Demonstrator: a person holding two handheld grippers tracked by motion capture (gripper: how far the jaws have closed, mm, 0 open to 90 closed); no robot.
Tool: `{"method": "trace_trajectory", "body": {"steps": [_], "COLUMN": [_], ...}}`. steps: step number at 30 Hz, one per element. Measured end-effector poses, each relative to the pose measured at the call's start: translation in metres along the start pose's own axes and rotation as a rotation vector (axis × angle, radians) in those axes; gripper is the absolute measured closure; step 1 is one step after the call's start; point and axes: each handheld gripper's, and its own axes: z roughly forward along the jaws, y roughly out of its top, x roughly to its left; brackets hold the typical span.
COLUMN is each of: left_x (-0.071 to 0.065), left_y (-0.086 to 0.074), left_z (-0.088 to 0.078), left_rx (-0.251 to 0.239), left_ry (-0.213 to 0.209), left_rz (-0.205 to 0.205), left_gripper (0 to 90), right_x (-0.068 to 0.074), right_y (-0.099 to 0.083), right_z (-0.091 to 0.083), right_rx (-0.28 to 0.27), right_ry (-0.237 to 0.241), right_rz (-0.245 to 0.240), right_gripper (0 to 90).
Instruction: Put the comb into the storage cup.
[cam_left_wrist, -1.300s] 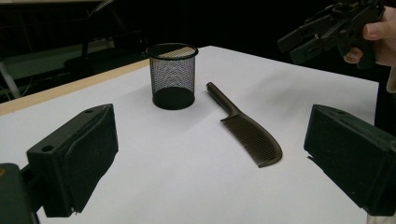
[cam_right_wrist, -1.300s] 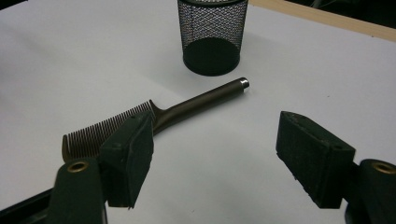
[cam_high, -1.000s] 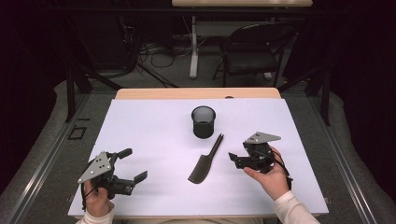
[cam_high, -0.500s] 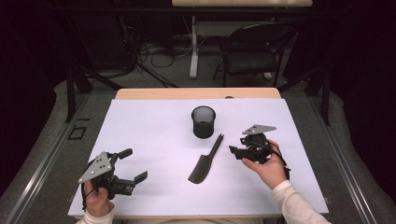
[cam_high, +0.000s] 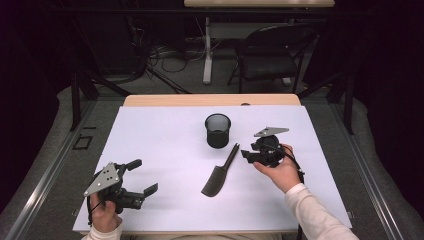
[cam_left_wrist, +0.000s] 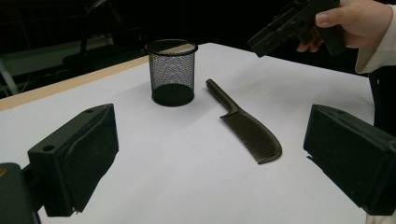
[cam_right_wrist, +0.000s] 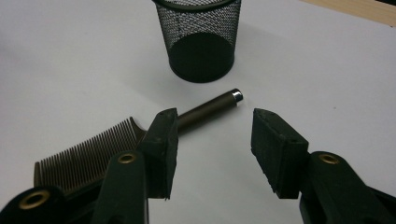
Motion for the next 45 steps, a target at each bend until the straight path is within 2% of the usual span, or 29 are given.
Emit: {"method": "trace_trajectory", "body": {"steps": [8,13,17,22,27,36,41,45], "left_x": [0.000,0.001,0.001,0.001,0.002,0.002,0.003,0.003], "left_y": [0.000,-0.001,-0.001,-0.001,-0.002,-0.002,-0.002,-0.002], "left_z": [0.001,0.001,0.001,0.001,0.001,0.001,0.001,0.001], "left_rx": [-0.001,-0.002,0.000,0.008,0.011,0.010,0.015,0.011], "left_ry": [-0.006,-0.009,-0.010,-0.010,-0.008,-0.005,-0.028,-0.012], "left_rz": [-0.003,-0.005,-0.005,-0.007,-0.007,-0.009,-0.008,-0.013], "left_gripper": [3.4,3.4,3.8,3.9,4.0,4.5,4.6,4.6], "right_x": [-0.003,-0.005,-0.007,-0.007,-0.003,-0.001,0.000,0.001], "right_y": [0.009,0.015,0.016,0.020,0.022,0.024,0.022,0.021], "right_z": [0.010,0.017,0.023,0.031,0.041,0.055,0.066,0.073], "right_rx": [0.016,0.012,0.023,0.023,0.045,0.063,0.073,0.076], "right_ry": [-0.006,-0.001,-0.018,-0.024,-0.035,-0.032,-0.033,-0.032], "right_rz": [-0.002,0.019,0.014,0.016,-0.001,0.000,0.001,0.001], "right_gripper": [52.7,53.6,53.9,60.1,72.2,82.6,89.3,90.0]}}
